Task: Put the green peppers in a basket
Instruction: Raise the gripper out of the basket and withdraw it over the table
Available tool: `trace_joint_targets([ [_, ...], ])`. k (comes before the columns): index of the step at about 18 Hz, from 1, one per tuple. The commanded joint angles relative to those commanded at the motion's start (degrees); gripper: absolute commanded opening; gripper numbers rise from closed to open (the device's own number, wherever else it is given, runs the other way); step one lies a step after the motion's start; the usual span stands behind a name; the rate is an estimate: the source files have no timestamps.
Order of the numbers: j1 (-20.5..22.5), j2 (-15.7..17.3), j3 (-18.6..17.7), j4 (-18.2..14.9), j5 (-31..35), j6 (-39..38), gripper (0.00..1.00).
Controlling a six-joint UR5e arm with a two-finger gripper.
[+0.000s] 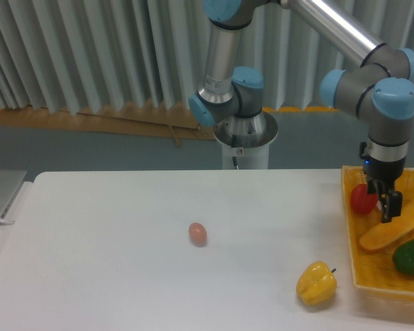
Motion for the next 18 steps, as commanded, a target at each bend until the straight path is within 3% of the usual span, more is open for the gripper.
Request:
trace_joint_targets([
  [8,-8.17,3.69,0.17,-7.11,0.0,-13.36,1.0],
  [18,-12.66,8.09,-0.18,-15.2,-0.35,-17.95,1.0],
])
